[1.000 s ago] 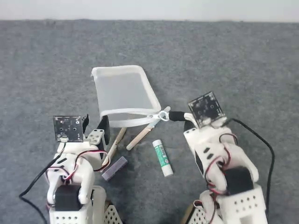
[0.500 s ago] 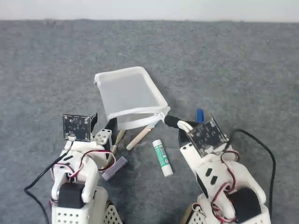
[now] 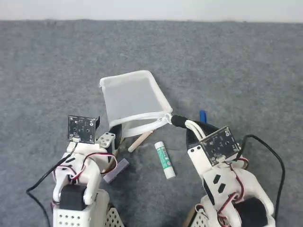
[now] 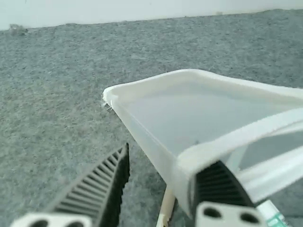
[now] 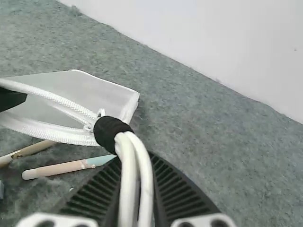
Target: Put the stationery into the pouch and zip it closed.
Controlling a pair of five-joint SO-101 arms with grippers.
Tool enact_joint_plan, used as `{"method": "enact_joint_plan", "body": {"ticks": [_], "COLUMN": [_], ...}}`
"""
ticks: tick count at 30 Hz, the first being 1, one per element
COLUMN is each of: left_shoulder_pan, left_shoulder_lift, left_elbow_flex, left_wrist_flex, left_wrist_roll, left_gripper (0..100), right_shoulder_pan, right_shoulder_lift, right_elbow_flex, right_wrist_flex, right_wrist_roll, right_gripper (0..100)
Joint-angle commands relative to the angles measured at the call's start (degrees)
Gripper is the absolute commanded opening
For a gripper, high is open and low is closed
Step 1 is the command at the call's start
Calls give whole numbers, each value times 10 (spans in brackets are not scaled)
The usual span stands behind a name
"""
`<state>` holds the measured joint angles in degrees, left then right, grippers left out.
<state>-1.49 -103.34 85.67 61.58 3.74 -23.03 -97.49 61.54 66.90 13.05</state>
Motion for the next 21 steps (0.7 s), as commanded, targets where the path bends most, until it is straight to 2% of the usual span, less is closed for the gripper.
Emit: {"method": "enact_joint_plan", "body": {"ticks": [1,8,14,21], "left_shoulder_pan": [-1,3,-2,-2], "left_shoulder_lift": [-11,-11,-11,-11], "left_elbow_flex": [-19,-22,-31,-38], "left_wrist_flex": [8,8,12,18], "left_wrist_roll": [-8,-67,-70,-70], "left_gripper": [186,6,11,11], "right_shoulder_pan": [7,5,-22,22], "right_shoulder_lift": [-7,-2,-1,50], "right_elbow_flex": [-35,-18,11,14], "right_wrist_flex": [0,0,-1,-24], "right_wrist_roll": [-5,14,18,-4], "right_gripper": [7,24,251,247]}}
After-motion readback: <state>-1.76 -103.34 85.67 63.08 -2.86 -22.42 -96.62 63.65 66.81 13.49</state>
